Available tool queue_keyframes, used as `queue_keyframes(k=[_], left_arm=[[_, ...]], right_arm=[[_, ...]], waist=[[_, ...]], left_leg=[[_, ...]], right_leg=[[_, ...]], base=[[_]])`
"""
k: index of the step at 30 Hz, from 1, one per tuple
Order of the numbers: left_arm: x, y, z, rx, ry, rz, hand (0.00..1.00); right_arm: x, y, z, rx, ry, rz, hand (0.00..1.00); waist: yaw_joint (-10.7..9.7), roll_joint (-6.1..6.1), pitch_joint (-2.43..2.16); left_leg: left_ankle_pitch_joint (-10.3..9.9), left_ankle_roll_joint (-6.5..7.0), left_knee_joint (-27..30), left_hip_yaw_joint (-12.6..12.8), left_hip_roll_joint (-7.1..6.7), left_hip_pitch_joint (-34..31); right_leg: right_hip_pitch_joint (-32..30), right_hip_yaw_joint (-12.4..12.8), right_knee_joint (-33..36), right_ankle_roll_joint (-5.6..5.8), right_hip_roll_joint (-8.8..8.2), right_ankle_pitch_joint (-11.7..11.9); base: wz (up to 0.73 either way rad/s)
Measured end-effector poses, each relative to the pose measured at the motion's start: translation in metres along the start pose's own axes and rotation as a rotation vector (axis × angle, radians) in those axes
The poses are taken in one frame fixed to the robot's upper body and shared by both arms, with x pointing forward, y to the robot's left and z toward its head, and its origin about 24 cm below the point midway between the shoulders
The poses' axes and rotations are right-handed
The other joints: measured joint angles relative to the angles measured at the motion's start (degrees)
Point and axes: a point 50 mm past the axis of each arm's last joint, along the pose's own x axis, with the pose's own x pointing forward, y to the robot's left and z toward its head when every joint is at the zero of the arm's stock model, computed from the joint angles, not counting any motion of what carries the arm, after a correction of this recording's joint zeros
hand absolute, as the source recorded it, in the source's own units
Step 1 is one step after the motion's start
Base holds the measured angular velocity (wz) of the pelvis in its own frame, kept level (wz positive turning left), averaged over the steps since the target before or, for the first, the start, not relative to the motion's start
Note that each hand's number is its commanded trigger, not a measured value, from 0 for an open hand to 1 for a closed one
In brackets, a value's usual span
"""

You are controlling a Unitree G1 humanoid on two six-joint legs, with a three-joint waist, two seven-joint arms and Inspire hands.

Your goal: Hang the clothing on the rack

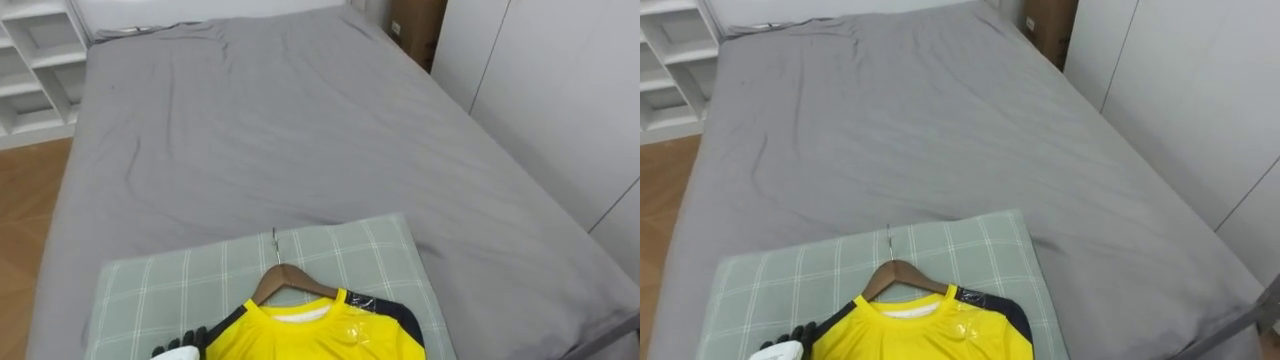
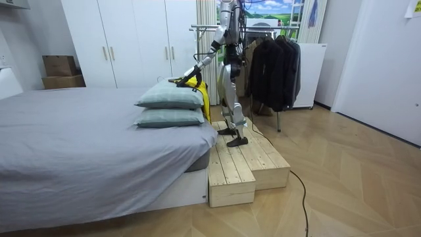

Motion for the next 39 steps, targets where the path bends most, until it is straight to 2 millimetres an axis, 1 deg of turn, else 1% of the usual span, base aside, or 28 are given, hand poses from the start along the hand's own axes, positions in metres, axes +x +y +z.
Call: queue_keyframes(k=[17,23,31,35,39], left_arm=[[0.001,0.001,-0.001,-0.01,0.003,-0.029,0.0],[0.003,0.005,-0.002,-0.018,0.013,-0.02,0.0],[0.018,0.038,0.0,-0.003,0.009,0.062,0.0],[0.02,0.046,-0.001,0.003,0.008,0.081,0.0],[0.023,0.053,-0.002,0.005,0.009,0.098,0.0]], right_arm=[[0.0,0.0,-0.001,-0.002,0.005,0.003,0.0],[0.0,0.001,-0.004,-0.011,0.021,0.007,0.0],[0.0,0.0,-0.005,-0.029,0.024,-0.016,0.0],[0.0,0.0,-0.005,-0.034,0.024,-0.028,0.0],[0.0,0.0,-0.006,-0.041,0.008,-0.033,0.0]], waist=[[-0.4,-0.15,0.1],[-0.3,-0.23,0.06],[-0.3,-0.21,-0.02],[-0.4,-0.02,-0.09],[-0.4,0.47,-0.2]], left_leg=[[0.0,0.01,0.1,0.0,-0.14,-0.1],[0.0,0.01,0.1,0.2,-0.07,-0.3],[0.0,0.0,0.1,0.4,-0.02,-0.6],[0.0,0.01,0.1,0.5,-0.01,-0.7],[0.0,0.01,0.2,0.3,0.05,-0.6]], right_leg=[[-0.1,-0.1,0.0,0.01,-0.17,0.0],[-0.2,-0.1,-0.2,0.01,0.09,0.0],[-0.7,0.0,0.1,-0.03,0.15,0.0],[-0.7,-0.1,0.1,-0.03,0.06,0.1],[-0.7,0.0,0.1,-0.09,0.04,0.1]], base=[[0.0],[0.0],[0.0],[0.0],[0.0]])
